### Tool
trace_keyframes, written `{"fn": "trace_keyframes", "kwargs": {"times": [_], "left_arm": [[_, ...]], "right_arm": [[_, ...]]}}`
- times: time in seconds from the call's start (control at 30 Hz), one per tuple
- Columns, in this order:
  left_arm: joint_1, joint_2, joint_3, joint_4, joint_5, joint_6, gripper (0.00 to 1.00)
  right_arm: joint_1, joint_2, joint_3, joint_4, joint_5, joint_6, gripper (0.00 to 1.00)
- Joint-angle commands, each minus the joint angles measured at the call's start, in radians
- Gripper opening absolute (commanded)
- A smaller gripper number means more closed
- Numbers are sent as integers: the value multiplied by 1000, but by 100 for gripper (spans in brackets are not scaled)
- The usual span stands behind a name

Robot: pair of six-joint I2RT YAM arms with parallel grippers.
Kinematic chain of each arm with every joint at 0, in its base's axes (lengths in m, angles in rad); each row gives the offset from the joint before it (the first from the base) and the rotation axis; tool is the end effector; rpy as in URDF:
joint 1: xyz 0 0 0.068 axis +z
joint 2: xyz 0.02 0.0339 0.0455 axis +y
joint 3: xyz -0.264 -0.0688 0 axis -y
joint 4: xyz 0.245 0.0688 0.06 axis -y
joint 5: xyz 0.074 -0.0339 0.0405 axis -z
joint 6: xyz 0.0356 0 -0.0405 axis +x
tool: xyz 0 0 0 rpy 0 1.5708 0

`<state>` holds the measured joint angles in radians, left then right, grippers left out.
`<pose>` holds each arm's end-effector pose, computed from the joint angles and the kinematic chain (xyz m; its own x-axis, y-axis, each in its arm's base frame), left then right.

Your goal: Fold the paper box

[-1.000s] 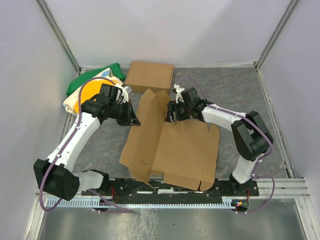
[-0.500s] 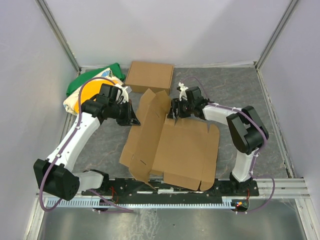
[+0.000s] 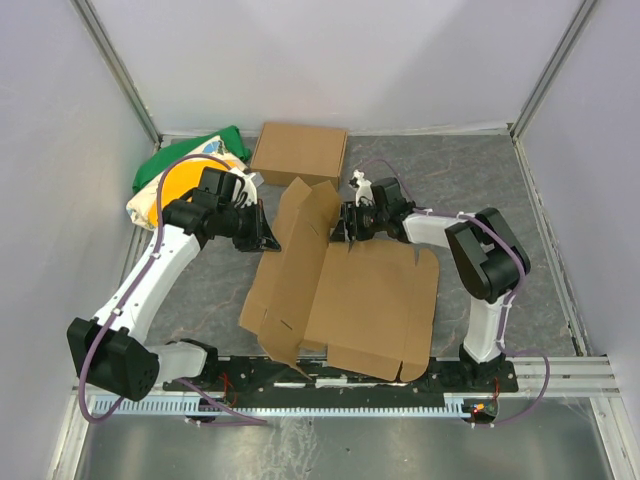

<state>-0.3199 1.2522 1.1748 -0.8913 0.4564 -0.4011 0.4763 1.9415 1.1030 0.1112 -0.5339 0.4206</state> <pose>0.2288 -0.0923 0.3178 -0.9230 -0.0634 -0.3796 0.1726 0.8134 -0.5555 0.3492 0.2005 0.1479 -0.8384 -0.0371 -0.5437 -0.4274 0.6637 0.6138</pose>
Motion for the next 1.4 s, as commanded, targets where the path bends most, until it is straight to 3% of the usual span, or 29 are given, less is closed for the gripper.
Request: {"fn": "trace_keyframes", "kwargs": {"times": [0.0, 0.47, 0.77, 1.03, 1.37], "left_arm": [[5, 3, 30, 3, 32, 9, 9], [4, -12, 12, 17, 37, -1, 9], [5, -16, 8, 17, 40, -4, 9], [4, -15, 24, 15, 42, -5, 9], [4, 11, 79, 0, 43, 0, 10]], "right_arm": [[10, -85, -57, 68, -61, 13, 63], [96, -169, -137, 43, -11, -17, 63], [106, -124, -137, 62, 2, -3, 62], [106, -182, -132, 24, 33, -14, 62], [50, -501, -234, -146, 415, 54, 68]]}}
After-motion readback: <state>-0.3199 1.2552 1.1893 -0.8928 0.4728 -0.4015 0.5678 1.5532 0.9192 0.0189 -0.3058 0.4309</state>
